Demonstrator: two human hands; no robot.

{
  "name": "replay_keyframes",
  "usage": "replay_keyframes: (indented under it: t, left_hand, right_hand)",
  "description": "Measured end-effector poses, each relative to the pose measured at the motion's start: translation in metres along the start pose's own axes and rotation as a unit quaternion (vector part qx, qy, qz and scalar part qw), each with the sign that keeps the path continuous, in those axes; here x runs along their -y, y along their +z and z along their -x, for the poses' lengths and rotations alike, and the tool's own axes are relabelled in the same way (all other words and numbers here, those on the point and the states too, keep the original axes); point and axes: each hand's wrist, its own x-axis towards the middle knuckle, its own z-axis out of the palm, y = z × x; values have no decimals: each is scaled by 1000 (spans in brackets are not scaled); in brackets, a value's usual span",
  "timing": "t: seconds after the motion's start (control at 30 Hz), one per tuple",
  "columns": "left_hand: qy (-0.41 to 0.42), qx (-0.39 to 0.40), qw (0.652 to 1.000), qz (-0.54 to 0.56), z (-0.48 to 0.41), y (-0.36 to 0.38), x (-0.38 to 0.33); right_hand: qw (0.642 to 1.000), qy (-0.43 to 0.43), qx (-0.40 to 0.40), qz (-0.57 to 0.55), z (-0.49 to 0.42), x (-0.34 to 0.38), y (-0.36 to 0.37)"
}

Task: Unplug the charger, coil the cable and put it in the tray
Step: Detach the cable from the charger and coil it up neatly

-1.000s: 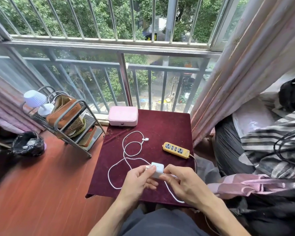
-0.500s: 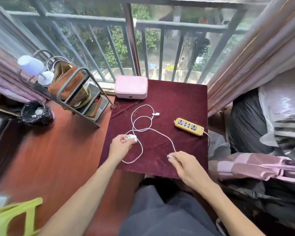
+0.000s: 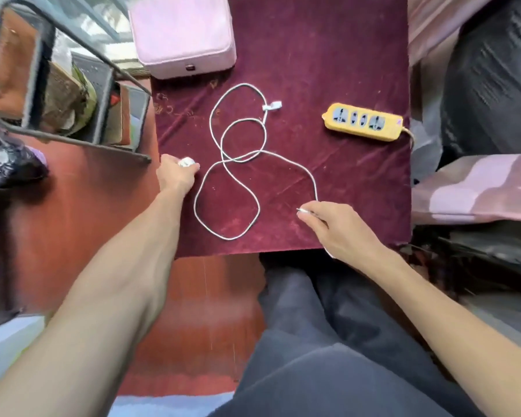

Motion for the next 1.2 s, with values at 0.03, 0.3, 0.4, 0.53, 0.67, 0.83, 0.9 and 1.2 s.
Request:
replay_keyframes:
  t: [0.03, 0.3, 0.4, 0.53, 0.67, 0.83, 0.9, 1.2]
  left_hand:
    - [1, -2, 1000, -3, -3, 4, 1]
    - [67, -42, 997, -20, 54, -11, -12]
    - [77, 112, 988, 67, 135, -21, -39]
    - [26, 399, 898, 182, 268, -36, -68]
    - [-1, 555, 763, 331, 359, -47, -86]
    - [71, 559, 737, 374, 404, -72, -105]
    - [103, 518, 753, 392, 412, -74, -108]
    - [198, 549, 683, 440, 455, -112, -109]
  right_hand:
    - [1000, 1, -1, 0, 0, -3, 2]
    - [990, -73, -49, 109, 25, 7, -20]
    - [946, -158, -121, 257, 51, 34, -49]
    - [909, -214, -185, 305, 107, 77, -98]
    - [889, -292, -198, 291, 164, 92, -126]
    - [876, -362, -179, 262, 205, 92, -117]
    - [875, -388, -190, 218, 211, 86, -116]
    - [948, -282, -148, 10, 166, 86, -161]
